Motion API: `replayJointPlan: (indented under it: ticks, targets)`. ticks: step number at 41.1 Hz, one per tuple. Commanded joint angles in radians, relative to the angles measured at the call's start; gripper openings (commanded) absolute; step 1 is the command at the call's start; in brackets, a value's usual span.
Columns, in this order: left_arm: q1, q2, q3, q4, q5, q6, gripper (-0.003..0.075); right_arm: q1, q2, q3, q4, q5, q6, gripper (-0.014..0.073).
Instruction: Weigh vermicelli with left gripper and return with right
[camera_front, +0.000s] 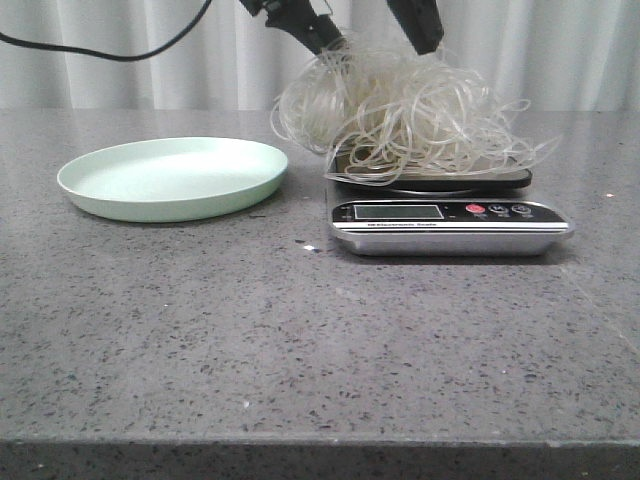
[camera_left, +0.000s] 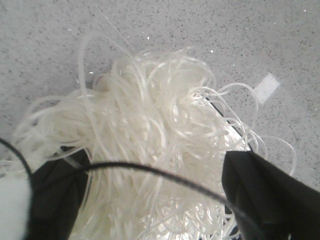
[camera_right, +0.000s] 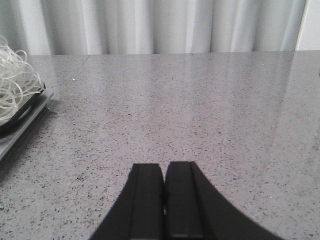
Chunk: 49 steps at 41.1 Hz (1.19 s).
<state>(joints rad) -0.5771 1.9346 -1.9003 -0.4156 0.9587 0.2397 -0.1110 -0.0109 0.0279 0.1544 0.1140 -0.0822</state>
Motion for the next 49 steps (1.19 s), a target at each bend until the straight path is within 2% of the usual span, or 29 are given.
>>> replayJointPlan:
  ticks: [1,8,17,23,35,46,49]
  targets:
    - [-0.001,-0.112,-0.035,0.028,-0.032,-0.003,0.0598,-0.001,-0.016,-0.008,-0.007,-0.080,-0.004,0.0152]
    - [0.011,-0.192,-0.035,0.184,0.004,-0.057,0.0598,-0.001,-0.016,-0.008,-0.007,-0.080,-0.004,0.0152]
    - [0.118,-0.291,-0.013,0.193,0.031,-0.059,0.0589,-0.001,-0.016,-0.008,-0.007,-0.103,-0.004,0.0152]
    - [0.210,-0.391,0.087,0.193,0.022,-0.059,0.0514,-0.001,-0.016,-0.008,-0.007,-0.128,-0.004,0.0152]
    - [0.328,-0.678,0.470,0.200,-0.187,-0.055,0.0400,-0.001,-0.016,-0.008,-0.006,-0.171,-0.004,0.0152]
    - [0.338,-0.939,0.848,0.292,-0.413,-0.054,0.0241,-0.001,-0.016,-0.008,-0.005,-0.201,-0.004,0.0152]
    - [0.338,-1.001,0.943,0.293,-0.480,-0.054,0.0175,-0.001,-0.016,-0.008,0.005,-0.215,-0.004,0.0152]
